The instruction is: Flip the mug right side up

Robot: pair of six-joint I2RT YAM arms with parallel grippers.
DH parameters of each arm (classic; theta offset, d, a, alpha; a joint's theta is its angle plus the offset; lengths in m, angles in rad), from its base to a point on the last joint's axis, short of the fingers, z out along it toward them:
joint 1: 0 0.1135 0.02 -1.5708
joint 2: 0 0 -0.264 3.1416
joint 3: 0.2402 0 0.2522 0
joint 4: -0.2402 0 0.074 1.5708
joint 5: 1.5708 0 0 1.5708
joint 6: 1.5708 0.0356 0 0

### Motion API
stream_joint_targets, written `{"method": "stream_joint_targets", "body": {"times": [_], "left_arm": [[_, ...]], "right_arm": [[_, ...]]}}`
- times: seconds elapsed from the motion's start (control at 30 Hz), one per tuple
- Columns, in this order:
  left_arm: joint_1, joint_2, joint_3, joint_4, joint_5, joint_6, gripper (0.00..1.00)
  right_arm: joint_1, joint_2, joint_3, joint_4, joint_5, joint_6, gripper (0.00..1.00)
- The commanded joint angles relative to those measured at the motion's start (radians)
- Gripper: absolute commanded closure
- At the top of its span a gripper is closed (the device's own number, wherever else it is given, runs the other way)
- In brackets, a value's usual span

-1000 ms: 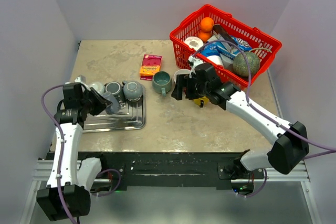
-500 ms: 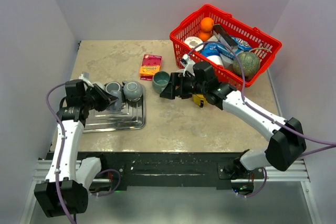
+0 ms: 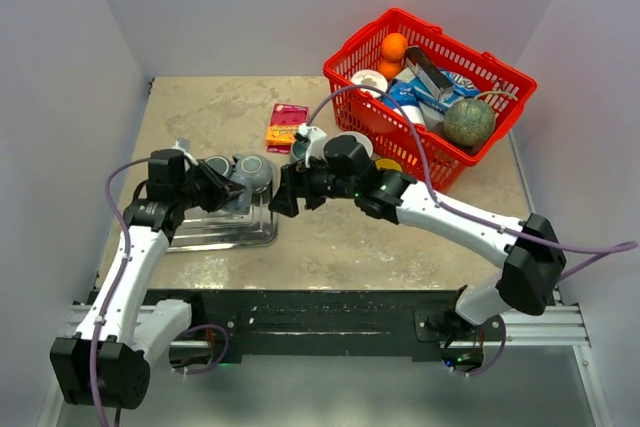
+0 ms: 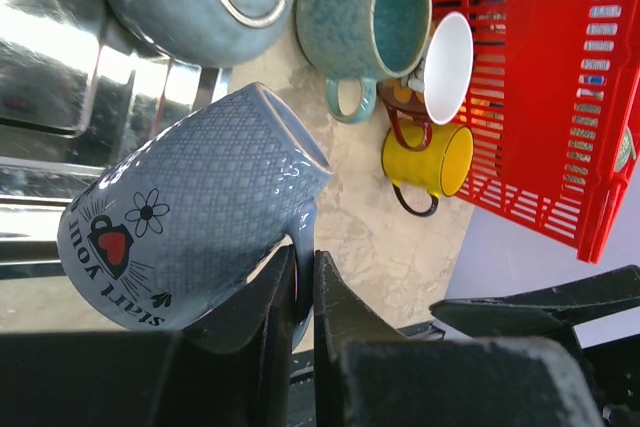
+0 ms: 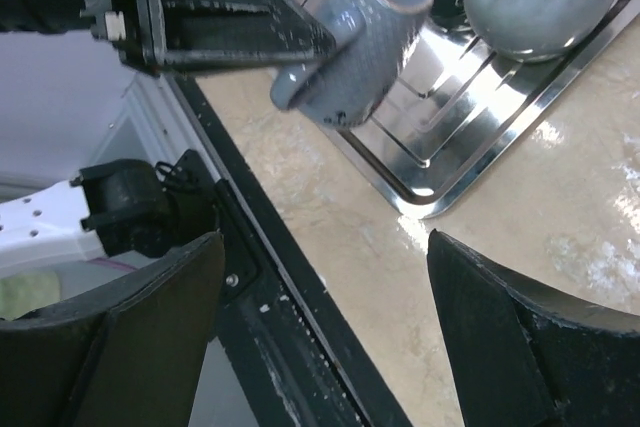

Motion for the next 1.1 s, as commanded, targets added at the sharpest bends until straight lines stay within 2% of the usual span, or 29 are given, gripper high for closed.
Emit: {"method": "stream_joint_targets", "body": {"times": [0.0,0.2,0.43,0.8,1.07], "left_arm": [[-0.082,0.0,0.055,0.097,-0.062,-0.096,1.0],[-0.213,0.033,0.08,0.12,-0.181,-0.203,1.0],[-0.329,0.063,0.101,0.156,-0.318,-0.331,1.0],[-0.358,0.099,0.152,0.163,-0.343,-0.391,1.0],[-0.362,0.099,0.153,0.17,-0.324,-0.412,1.0]], "right_arm": [[0.067,0.021,0.07,0.037,0.223,-0.045,0.14],[0.149,0.084,0.147,-0.07,0.505,0.005,0.15],[0.215,0.131,0.202,-0.127,0.672,0.055,0.19],[0.237,0.151,0.196,-0.083,0.787,0.113,0.3],[0.237,0.161,0.194,0.022,0.797,0.11,0.32]]}}
